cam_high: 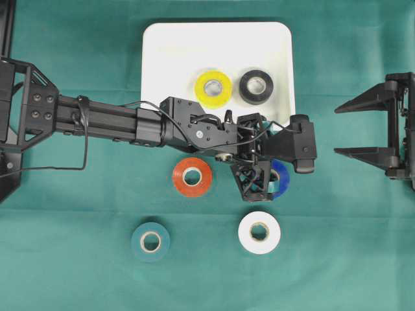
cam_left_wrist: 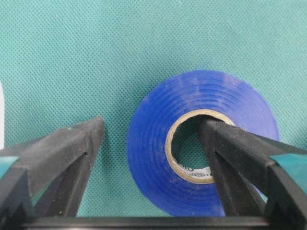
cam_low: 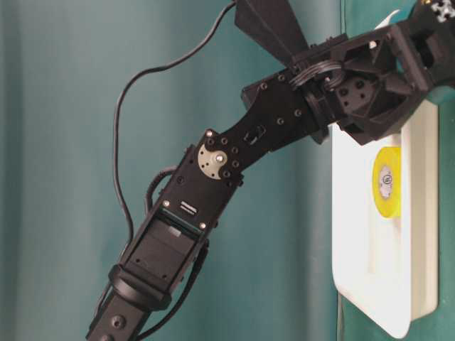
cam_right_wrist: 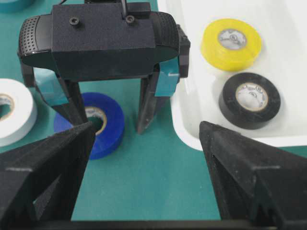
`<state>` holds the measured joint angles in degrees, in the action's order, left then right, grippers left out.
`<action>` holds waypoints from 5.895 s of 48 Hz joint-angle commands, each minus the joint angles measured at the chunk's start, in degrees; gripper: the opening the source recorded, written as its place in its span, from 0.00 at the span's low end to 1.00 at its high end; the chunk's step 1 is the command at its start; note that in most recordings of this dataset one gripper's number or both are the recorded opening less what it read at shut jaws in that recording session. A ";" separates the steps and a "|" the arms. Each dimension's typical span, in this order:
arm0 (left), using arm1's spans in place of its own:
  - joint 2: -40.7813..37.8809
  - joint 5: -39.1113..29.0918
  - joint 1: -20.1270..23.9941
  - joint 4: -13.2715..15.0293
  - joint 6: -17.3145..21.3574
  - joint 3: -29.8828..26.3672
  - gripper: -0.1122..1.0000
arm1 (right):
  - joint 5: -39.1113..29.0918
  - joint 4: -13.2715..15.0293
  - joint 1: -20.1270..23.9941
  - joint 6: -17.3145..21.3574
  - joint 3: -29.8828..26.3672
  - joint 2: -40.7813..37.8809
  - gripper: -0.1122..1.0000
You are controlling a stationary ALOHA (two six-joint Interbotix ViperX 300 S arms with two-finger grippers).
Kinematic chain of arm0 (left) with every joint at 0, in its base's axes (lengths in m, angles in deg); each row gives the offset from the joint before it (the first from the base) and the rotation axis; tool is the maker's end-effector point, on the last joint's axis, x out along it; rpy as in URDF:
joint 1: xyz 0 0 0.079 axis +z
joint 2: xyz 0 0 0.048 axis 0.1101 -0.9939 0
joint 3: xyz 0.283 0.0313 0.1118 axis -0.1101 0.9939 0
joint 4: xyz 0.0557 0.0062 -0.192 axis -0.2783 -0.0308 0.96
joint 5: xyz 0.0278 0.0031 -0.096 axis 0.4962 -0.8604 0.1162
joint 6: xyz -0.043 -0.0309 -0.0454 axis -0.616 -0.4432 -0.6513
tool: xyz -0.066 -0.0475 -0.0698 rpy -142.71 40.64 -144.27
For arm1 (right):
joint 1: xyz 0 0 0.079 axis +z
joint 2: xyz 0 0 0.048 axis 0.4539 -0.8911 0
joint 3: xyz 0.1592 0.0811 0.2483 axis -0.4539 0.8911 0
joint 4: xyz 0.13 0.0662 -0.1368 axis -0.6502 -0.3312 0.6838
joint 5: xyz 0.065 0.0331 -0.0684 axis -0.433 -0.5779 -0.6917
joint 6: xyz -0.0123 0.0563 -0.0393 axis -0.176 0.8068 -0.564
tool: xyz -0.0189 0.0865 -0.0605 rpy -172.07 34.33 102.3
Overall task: Pick up the tape from a random location and place it into the white case.
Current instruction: 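Lower the open left gripper into the blue tape roll's hole, then close the left gripper on the blue tape roll and lift it, then carry the blue tape with the left gripper over the tray's left end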
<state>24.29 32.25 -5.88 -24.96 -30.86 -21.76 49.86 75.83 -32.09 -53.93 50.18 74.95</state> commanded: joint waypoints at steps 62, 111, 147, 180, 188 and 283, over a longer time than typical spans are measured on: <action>7.29 -5.80 -0.53 0.09 0.00 -0.70 0.33 | 0.26 0.18 -0.09 -0.09 -1.32 -0.79 0.85; 21.71 -17.40 -1.49 -0.26 1.41 -8.44 0.33 | -0.18 0.18 0.00 -0.09 -1.32 -0.79 0.85; 22.15 -17.40 -1.41 -0.26 1.58 -7.82 0.33 | -0.18 0.18 0.00 -0.09 -1.32 -0.79 0.85; 22.76 -17.40 -1.49 -0.26 1.49 -6.59 0.33 | -0.79 0.09 -0.09 0.00 -1.41 -0.79 0.85; 24.70 -16.96 -1.67 -0.26 1.23 -3.96 0.33 | -1.05 0.18 -0.09 -0.09 -1.49 -0.79 0.85; 45.44 -8.88 19.86 -0.18 0.44 24.61 0.33 | -1.67 0.62 -0.26 -0.09 -1.58 -0.79 0.85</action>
<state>69.47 22.85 12.75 -25.05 -30.42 4.78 47.93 76.27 -32.35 -53.93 50.01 74.51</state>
